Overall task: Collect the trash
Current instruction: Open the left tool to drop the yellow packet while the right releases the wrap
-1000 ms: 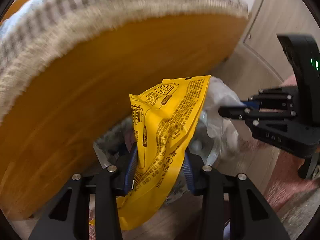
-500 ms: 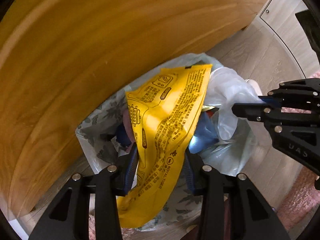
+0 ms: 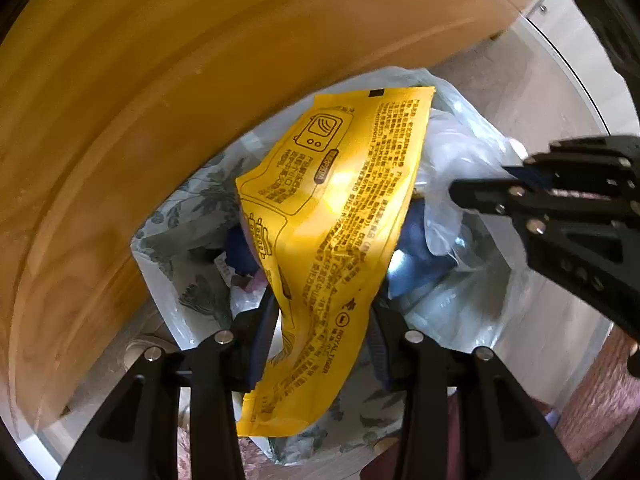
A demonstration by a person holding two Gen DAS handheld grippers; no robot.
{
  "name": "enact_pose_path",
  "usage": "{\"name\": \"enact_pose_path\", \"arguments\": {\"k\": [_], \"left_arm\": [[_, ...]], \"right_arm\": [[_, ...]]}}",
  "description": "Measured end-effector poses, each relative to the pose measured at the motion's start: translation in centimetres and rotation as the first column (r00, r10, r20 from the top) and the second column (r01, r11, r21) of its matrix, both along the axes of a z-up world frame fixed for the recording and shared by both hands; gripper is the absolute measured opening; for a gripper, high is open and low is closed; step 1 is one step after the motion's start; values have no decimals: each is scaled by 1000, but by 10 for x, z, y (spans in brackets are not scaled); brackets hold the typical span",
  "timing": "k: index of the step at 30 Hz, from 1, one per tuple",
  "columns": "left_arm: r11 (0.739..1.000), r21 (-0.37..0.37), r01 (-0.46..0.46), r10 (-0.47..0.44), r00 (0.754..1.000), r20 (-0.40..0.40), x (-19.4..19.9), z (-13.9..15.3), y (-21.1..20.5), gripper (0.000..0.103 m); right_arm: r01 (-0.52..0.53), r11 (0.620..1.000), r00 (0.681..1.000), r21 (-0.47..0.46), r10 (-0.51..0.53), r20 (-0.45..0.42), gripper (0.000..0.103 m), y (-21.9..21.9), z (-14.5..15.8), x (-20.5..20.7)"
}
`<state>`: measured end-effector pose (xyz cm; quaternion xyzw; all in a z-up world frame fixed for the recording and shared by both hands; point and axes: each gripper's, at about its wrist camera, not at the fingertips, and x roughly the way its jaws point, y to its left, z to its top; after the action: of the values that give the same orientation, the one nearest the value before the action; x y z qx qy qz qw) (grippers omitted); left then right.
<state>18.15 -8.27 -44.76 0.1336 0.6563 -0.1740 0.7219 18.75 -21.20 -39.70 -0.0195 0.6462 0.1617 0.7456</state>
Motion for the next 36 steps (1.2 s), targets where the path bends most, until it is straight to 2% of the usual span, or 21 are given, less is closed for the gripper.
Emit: {"name": "enact_pose_path", "arguments": {"k": [5, 13, 15, 17, 22, 24, 25, 26, 27, 28, 29, 32, 33, 36], "left_arm": [[997, 20, 79, -80, 997, 21, -9, 4, -21, 39], [996, 60, 72, -76, 995, 62, -5, 7, -30, 39], [996, 61, 67, -71, 995, 73, -4, 6, -30, 42], [997, 50, 56, -59, 996, 66, -1, 5, -28, 50], [998, 24, 59, -61, 996, 67, -3, 6, -29, 56], [998, 15, 61, -62, 995, 83, -7, 13, -30, 63], [999, 4, 53, -53, 994, 90, -8, 17, -29, 73], [999, -4, 41, -41, 995, 93, -10, 20, -28, 78], [999, -17, 27, -25, 995, 93, -11, 23, -26, 80], [1000, -25, 20, -18, 996, 90, -12, 24, -25, 83], [999, -33, 7, -4, 996, 84, -13, 25, -22, 86], [998, -57, -25, 29, 996, 84, -15, 33, -14, 93], [997, -63, -37, 42, 996, 82, -17, 35, -8, 95], [994, -69, -82, 87, 993, 77, -22, 38, -1, 96]], "right_arm": [[-11, 1000, 1000, -11, 11, -9, 8, 5, -4, -4], [-2, 1000, 1000, 7, 3, -22, 7, 4, -7, 4], [-7, 1000, 1000, 17, 7, -21, 8, 4, -6, 4], [-13, 1000, 1000, 16, 13, -18, 8, 5, -7, 4], [-10, 1000, 1000, 26, 11, -21, 8, 3, -6, 5], [-22, 999, 1000, 33, 22, -18, 8, 2, -4, 4], [-25, 999, 1000, 36, 25, -14, 11, 1, -3, 4], [-24, 999, 1000, 36, 25, -13, 14, 1, -1, 3], [-21, 999, 1000, 35, 21, -14, 28, 0, -1, 3], [-16, 999, 1000, 33, 16, -12, 50, -1, 0, 2], [-9, 1000, 1000, 29, 9, -2, 58, -2, 2, 2], [-16, 999, 1000, 40, 15, 27, 63, 0, 11, -2], [-18, 999, 999, 38, 17, 34, 68, 0, 13, -3], [-13, 998, 999, 56, 10, 44, 79, -1, 19, -6]]}}
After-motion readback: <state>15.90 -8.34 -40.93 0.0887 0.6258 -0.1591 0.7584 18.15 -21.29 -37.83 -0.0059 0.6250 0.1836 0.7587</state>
